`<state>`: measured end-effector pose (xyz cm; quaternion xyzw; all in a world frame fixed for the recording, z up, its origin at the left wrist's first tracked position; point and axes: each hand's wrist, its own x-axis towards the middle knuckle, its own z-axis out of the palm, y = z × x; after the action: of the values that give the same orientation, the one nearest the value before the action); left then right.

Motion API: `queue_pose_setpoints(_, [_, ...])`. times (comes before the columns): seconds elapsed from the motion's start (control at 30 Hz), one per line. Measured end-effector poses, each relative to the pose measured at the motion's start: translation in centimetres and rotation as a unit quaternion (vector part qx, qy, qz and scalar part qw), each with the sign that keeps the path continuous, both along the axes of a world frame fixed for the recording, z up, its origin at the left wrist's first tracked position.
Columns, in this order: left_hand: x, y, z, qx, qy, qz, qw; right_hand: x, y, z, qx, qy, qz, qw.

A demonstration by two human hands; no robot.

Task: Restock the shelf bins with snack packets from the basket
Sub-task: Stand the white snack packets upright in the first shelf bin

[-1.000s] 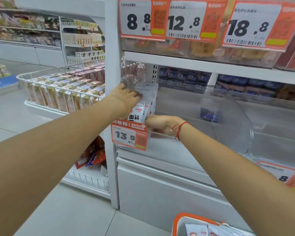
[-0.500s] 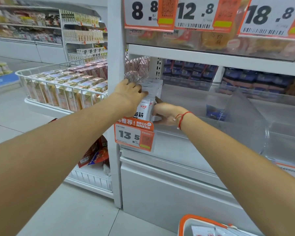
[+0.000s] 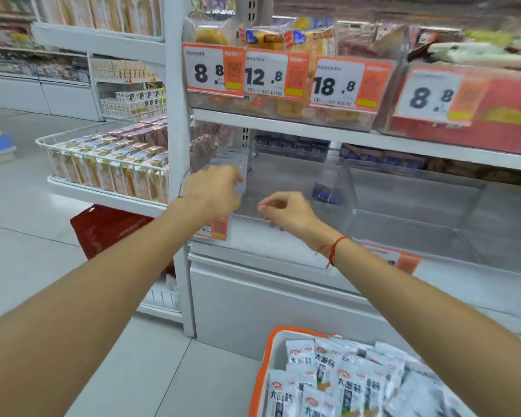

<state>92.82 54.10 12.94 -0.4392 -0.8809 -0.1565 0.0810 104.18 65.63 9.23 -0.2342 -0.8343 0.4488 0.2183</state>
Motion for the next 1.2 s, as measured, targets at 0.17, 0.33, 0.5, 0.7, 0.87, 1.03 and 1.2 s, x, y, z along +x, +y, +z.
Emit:
queue_pose_setpoints(0.17, [7.8,-1.7,-5.7,0.02,-0.144,-0.027,0.989,8.9,-1.5,-4.3,-0.039,-0.096,-0.018,0.995])
queue_pose_setpoints(0.33, [13.8,-1.9,-13.4,-0.091,-0.223,-0.05,0.969,17.4,-2.6,-10.9,-0.051,-0.216,-0.007,0.975])
queue_pose_setpoints(0.5, [18.8,-0.5,-19.6,-0.228,-0.264,-0.116,0.93,23.7,-3.3,-16.6,-0.006,-0.315,-0.034,0.949])
queue_pose_setpoints(0.7, [23.9,-3.1,-27.3,-0.278,-0.293,-0.155,0.902,30.0,-5.2,-24.5,0.121,-0.459,0.001,0.88])
queue_pose_setpoints(0.87, [24.1,-5.1,-31.0,-0.243,-0.276,-0.169,0.914,31.3,-6.7,-26.9,0.209,-0.488,0.004,0.847])
queue_pose_setpoints(1.03, [23.7,-4.8,-30.9,-0.099,-0.299,-0.006,0.949,30.9,-6.8,-26.0,0.199,-0.46,-0.075,0.862])
queue_pose_setpoints(1.2, [24.8,-4.2,-30.8,-0.118,-0.329,0.05,0.936,30.6,-7.2,-25.9,0.23,-0.477,-0.127,0.839])
